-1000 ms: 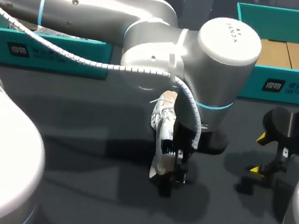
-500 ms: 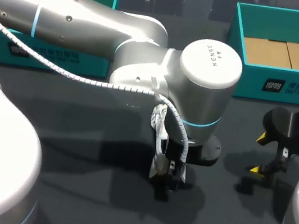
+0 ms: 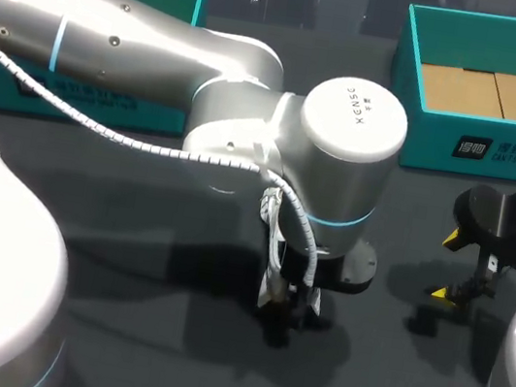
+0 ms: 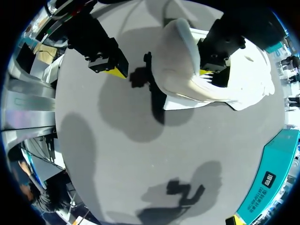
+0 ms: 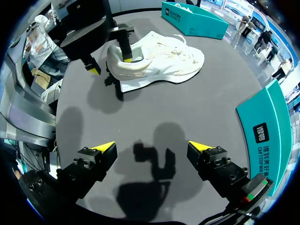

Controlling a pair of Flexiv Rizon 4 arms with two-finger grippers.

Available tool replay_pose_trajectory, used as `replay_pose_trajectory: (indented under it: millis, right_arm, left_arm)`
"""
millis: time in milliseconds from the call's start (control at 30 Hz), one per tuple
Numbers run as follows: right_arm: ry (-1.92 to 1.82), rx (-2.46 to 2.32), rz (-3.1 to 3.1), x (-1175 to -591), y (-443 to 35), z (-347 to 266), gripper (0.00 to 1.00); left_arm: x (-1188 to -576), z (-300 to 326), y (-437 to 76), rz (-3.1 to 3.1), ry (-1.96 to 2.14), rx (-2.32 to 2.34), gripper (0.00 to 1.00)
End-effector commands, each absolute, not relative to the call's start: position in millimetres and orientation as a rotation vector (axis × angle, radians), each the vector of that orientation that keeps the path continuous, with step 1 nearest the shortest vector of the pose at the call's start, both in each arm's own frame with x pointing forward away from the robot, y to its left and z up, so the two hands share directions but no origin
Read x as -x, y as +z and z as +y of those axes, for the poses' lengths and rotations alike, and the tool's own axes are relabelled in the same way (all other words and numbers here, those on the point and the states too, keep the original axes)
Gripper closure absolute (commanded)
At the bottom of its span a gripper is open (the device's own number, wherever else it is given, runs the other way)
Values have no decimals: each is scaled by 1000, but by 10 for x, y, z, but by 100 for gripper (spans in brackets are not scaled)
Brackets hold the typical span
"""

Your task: Take the shoe out of the shoebox, open the shoe tongue, remove and reinsert the insole, then place the shoe into the shoebox

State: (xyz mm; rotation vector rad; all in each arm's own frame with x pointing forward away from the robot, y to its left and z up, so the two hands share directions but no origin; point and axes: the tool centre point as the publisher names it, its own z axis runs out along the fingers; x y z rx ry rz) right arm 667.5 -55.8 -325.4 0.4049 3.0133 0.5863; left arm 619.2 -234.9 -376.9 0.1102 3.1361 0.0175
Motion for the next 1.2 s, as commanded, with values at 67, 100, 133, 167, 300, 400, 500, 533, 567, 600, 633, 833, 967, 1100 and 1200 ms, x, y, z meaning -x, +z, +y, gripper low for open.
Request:
replay_pose_trajectory:
  millis: [67, 100, 133, 167, 300, 400, 500, 533, 567, 600, 633, 833, 967, 1100, 1200]
  right_arm:
    - [584, -406, 3010, -6653, -3250, -560, 0]
    - [584, -406, 3010, -6653, -3250, -560, 0]
    - [584, -406, 3010, -6653, -3250, -560, 0]
    - [584, -406, 3010, -6653, -3250, -560, 0]
    - [584, -406, 3010, -6653, -3250, -560, 0]
    - [584, -406, 3010, -6653, -3250, -560, 0]
    - [584, -406, 3010, -6653, -3250, -560, 0]
    - [584, -406, 3010, -6653, -3250, -560, 0]
    - [584, -406, 3010, -6653, -3250, -560, 0]
    - [584, -406, 3010, -6653, -3250, -560, 0]
    - [584, -406, 3010, -6653, -3250, -560, 0]
    - [584, -406, 3010, -6653, -3250, -560, 0]
    - [584, -406, 3010, -6653, -3250, -560, 0]
    - [584, -406, 3010, -6653, -3250, -560, 0]
    - [584, -406, 3010, -6653, -3250, -560, 0]
  left_arm:
    - [-6185, -2328, -3795, 3139, 14, -118, 26]
    - [-6187, -2326, -3804, 3142, 15, -113, 29]
    - [-6192, -2326, -3816, 3145, 20, -109, 31]
    - [-6198, -2326, -3824, 3147, 24, -104, 33]
    - [-6208, -2323, -3833, 3149, 25, -91, 57]
    - [-6217, -2319, -3829, 3149, 24, -85, 86]
    - [-6221, -2322, -3827, 3151, 23, -83, 100]
    - [-6222, -2325, -3825, 3152, 23, -83, 100]
    - [-6223, -2328, -3819, 3154, 22, -82, 100]
    - [-6223, -2331, -3806, 3156, 20, -82, 100]
    - [-6219, -2332, -3788, 3157, 19, -82, 100]
    - [-6225, -2266, -3524, 3160, 13, -67, 100]
    - [-6312, -2137, -3231, 3198, 26, -81, 100]
    - [-6434, -1964, -2902, 3221, 47, -73, 100]
    - [-6563, -1816, -2650, 3245, 81, -57, 100]
